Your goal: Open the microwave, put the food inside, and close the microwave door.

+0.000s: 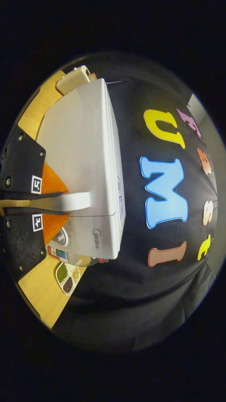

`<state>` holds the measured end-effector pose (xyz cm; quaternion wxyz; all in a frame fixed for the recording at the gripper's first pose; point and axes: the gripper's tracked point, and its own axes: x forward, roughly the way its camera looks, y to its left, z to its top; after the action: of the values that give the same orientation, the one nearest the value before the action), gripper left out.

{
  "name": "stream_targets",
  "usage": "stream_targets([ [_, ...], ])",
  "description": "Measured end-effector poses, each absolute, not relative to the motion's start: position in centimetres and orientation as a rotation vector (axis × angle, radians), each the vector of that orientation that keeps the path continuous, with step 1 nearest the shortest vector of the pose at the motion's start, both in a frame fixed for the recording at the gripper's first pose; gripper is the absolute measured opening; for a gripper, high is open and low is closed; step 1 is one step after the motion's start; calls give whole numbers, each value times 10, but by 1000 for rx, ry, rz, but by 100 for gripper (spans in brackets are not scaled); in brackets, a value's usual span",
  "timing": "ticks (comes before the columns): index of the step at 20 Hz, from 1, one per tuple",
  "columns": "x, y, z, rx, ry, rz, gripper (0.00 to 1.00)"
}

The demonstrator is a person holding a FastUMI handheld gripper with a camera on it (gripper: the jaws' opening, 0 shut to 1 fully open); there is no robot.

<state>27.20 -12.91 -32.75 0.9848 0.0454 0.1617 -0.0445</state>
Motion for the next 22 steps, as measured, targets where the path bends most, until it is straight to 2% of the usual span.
stream_targets([
  [4,267,-128,-329,98,348,-96,9],
  [10,197,-110,-317,44,372,-92,9],
  [22,52,12,-297,41,306,147,9],
])
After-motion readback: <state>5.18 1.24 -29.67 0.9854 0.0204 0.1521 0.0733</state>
